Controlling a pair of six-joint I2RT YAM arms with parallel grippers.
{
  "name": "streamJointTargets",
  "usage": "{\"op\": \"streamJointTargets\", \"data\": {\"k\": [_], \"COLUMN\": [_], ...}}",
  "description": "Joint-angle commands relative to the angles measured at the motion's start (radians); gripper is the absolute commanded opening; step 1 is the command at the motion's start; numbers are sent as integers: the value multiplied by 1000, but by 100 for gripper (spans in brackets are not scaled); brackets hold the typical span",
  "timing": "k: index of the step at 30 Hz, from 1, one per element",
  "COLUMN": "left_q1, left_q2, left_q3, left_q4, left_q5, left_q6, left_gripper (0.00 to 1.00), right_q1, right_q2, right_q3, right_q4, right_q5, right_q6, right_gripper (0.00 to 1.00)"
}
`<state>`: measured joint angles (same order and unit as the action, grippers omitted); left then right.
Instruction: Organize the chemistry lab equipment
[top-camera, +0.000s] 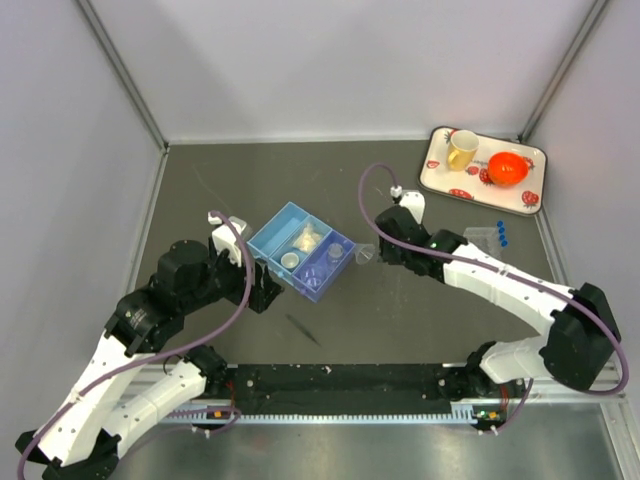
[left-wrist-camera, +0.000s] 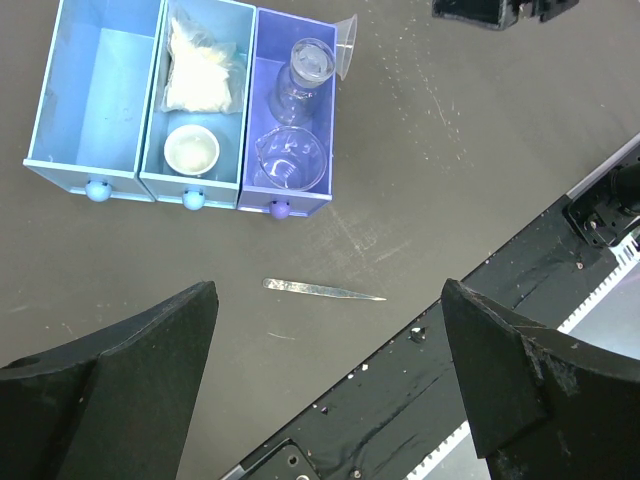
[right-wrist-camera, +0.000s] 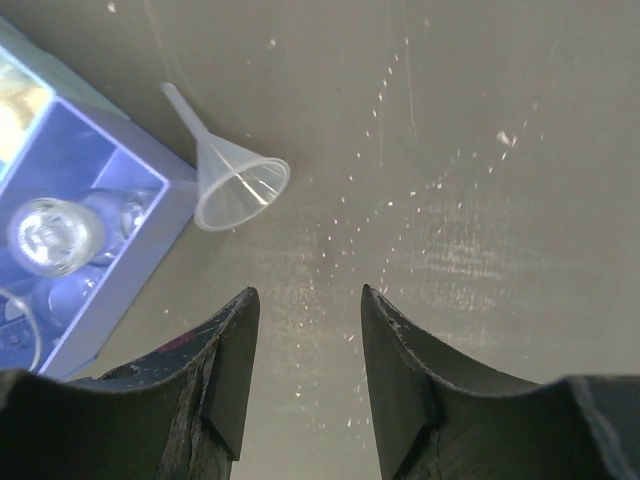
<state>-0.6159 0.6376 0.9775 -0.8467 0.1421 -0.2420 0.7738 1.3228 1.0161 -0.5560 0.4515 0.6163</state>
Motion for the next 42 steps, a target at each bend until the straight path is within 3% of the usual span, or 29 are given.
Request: {"op": "streamJointTargets", "data": {"k": [1, 10, 17, 33, 42], "left_q1": [-2, -2, -2, -2, -2], "left_q2": [4, 4, 8, 11, 5], "left_q3": [23, 20, 18, 12, 9], "left_q4": [47, 46, 46, 44, 34], "left_q5": [16, 25, 24, 10, -4], "left_q6": [-17, -10, 0, 10, 18], "left_gripper": [99, 99, 99, 99, 99], "right_q1": [-36, -134, -168, -180, -194], "right_q2": [-20, -42, -1, 173, 223], "right_q3": [-77, -301, -317, -260, -231], "right_q4": [129, 496, 642, 775, 757], "right_q5": [-6, -163, -247, -352, -336], "right_q6": [209, 443, 499, 606, 611], "right_gripper": [46, 47, 48, 47, 38]}}
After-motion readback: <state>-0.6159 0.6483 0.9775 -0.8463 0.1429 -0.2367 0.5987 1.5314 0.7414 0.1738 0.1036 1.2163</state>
